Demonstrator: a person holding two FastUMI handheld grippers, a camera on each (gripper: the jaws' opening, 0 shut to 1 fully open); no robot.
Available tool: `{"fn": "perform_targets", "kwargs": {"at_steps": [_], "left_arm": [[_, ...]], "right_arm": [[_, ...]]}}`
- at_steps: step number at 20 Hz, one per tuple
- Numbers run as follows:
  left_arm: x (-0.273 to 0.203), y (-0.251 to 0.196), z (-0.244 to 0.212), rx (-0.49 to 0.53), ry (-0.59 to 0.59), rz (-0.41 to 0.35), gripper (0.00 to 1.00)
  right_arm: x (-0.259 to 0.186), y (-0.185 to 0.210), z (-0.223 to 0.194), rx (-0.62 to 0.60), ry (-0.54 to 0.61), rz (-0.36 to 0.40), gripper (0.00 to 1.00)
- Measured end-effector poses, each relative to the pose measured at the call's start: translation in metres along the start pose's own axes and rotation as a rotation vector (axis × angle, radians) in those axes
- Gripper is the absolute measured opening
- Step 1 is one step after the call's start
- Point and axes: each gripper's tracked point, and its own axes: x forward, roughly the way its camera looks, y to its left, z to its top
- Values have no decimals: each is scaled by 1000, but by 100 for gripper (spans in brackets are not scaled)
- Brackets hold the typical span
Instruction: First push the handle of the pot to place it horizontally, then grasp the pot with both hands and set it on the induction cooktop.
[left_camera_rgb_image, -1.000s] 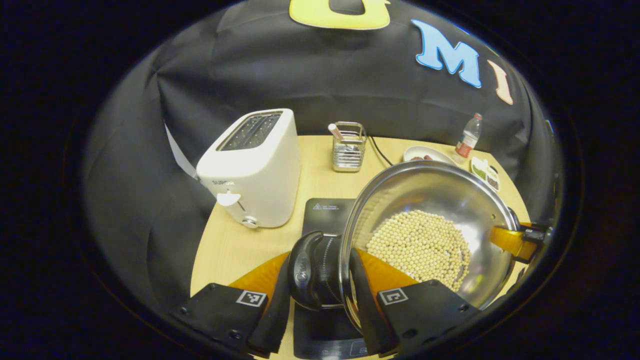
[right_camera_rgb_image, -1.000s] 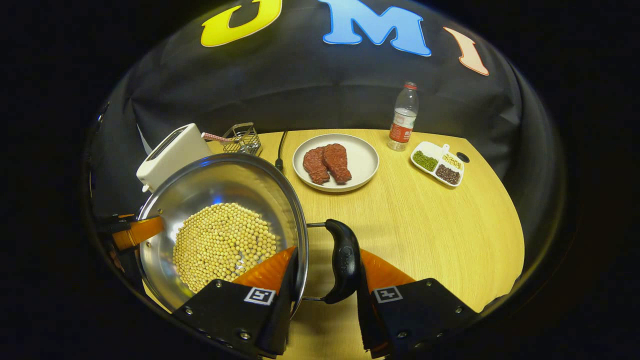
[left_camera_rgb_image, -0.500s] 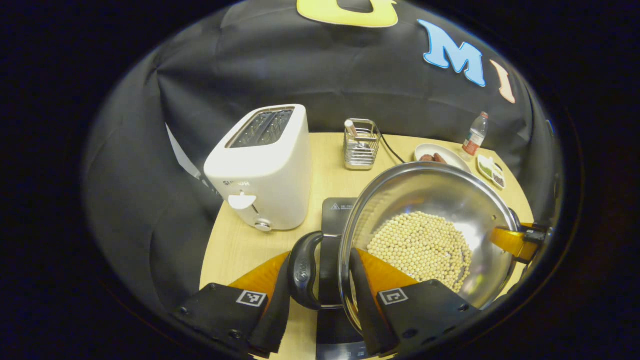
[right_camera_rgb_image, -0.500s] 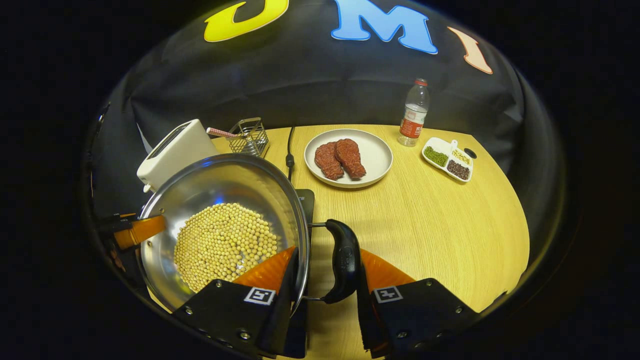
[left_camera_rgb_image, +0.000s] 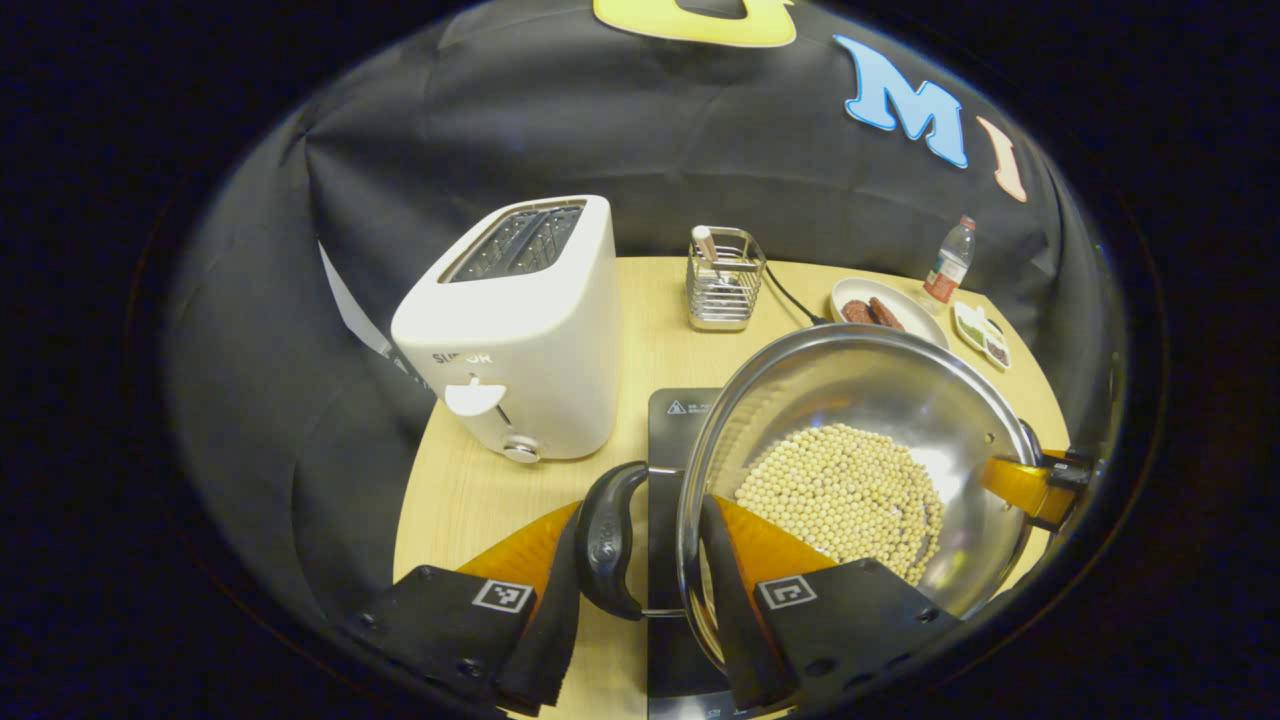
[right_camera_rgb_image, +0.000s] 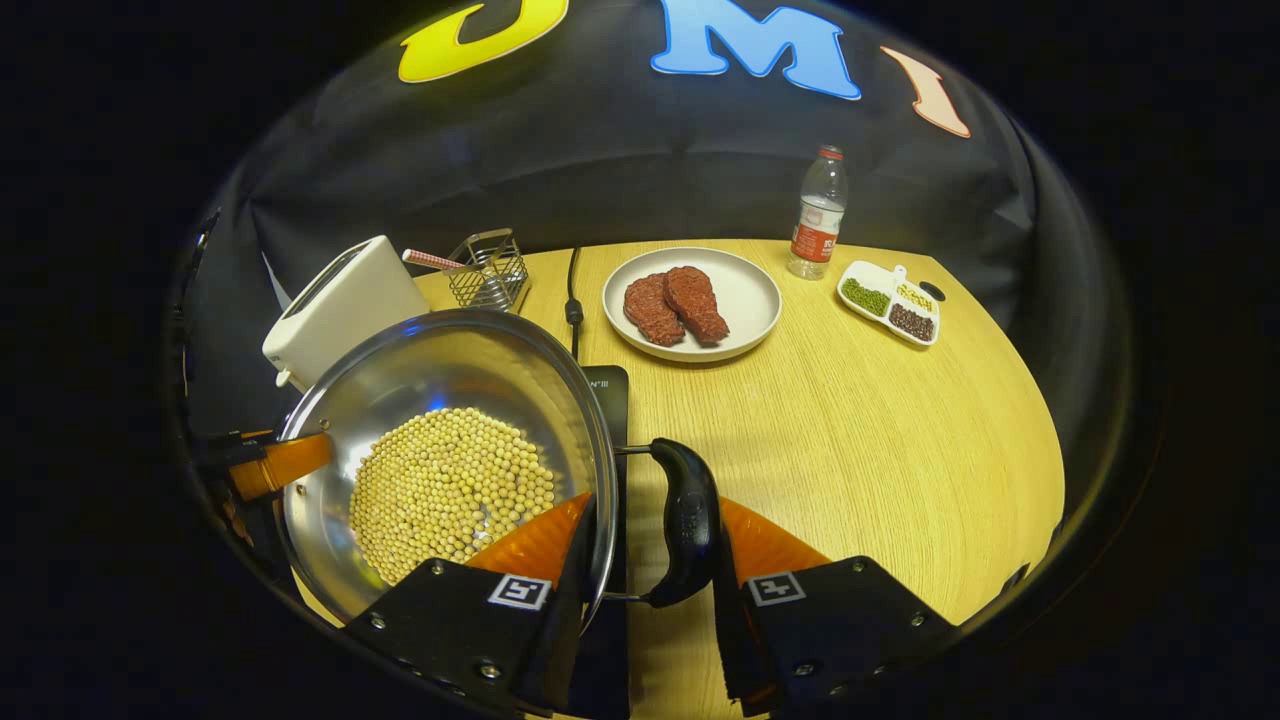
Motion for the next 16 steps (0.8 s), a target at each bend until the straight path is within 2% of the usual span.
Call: {"fn": "perform_targets", "kwargs": {"at_steps": [3, 4, 7, 8, 9, 11, 12, 13, 16], "left_arm": [[-2, 2, -1, -10, -25, -12, 68], [-1, 2, -1, -8, -32, -12, 64], [-2, 2, -1, -10, -41, -16, 68], [-1, 3, -1, -18, -49, -18, 69], [-4, 3, 0, -35, -59, -21, 67], [-11, 4, 13, -78, -112, -25, 73], [-19, 8, 19, -88, -143, -14, 70], [-28, 12, 27, -89, -175, -1, 73], [-61, 3, 48, -107, -257, 14, 72]], "right_arm": [[2, 0, -2, 21, -17, -2, 57], [2, 1, 0, 25, -24, 1, 57], [3, 2, 1, 27, -39, 14, 57], [2, 2, 1, 29, -40, 22, 52], [3, 2, 2, 28, -44, 30, 58], [0, 1, 3, 29, -53, 50, 60], [-6, -1, 10, 23, -81, 54, 64], [-12, -4, 18, 10, -116, 50, 64], [-40, -9, 41, -30, -205, 62, 66]]}}
